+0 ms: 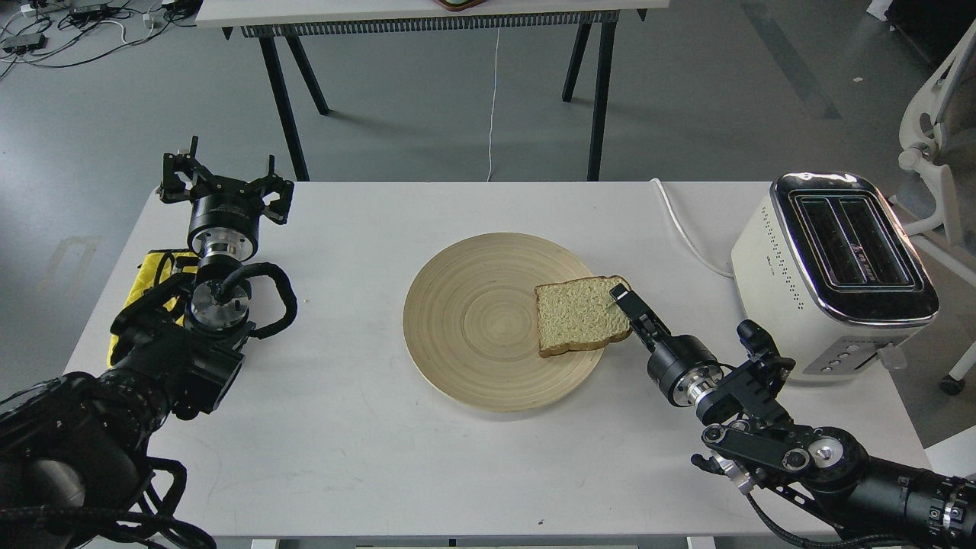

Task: Put bread in toaster with right arm
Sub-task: 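Reach the right gripper to the bread slice and grasp its edge, then lift the bread slice with the right gripper up above the toaster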

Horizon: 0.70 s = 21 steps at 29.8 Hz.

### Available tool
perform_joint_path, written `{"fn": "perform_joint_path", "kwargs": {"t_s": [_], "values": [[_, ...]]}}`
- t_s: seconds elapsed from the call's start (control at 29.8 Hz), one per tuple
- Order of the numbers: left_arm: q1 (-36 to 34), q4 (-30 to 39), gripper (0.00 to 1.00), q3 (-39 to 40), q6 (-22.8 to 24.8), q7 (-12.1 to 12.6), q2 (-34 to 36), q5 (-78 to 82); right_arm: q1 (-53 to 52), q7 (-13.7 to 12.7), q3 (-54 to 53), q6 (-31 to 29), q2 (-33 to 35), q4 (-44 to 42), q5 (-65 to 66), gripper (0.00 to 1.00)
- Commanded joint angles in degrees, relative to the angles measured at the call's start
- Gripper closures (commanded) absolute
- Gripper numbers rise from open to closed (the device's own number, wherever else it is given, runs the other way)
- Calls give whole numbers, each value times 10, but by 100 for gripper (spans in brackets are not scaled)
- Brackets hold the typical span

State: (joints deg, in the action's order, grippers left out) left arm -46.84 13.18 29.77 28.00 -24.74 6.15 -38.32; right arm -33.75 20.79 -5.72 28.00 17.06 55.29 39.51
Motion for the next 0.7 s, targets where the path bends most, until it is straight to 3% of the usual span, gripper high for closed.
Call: {"fn": "perform_joint_path", "kwargs": {"t_s": [0.0, 0.07, 0.17, 0.44, 0.67], "values": [[0, 0, 0, -1, 0, 0, 0, 0, -1, 0, -1, 0, 0, 1, 0, 77], [0, 0, 0, -1, 0, 0, 0, 0, -1, 0, -1, 0, 0, 1, 0, 89], [0, 0, 0, 0, 0, 0, 0, 0, -3, 0, -2, 0, 0, 3, 0, 100], [0, 0, 0, -1, 0, 0, 0, -1, -6, 0, -54, 0, 30, 56, -2, 100], [0, 0, 0, 0, 0, 0, 0, 0, -72, -20, -121, 0, 188, 163, -4, 100]]}}
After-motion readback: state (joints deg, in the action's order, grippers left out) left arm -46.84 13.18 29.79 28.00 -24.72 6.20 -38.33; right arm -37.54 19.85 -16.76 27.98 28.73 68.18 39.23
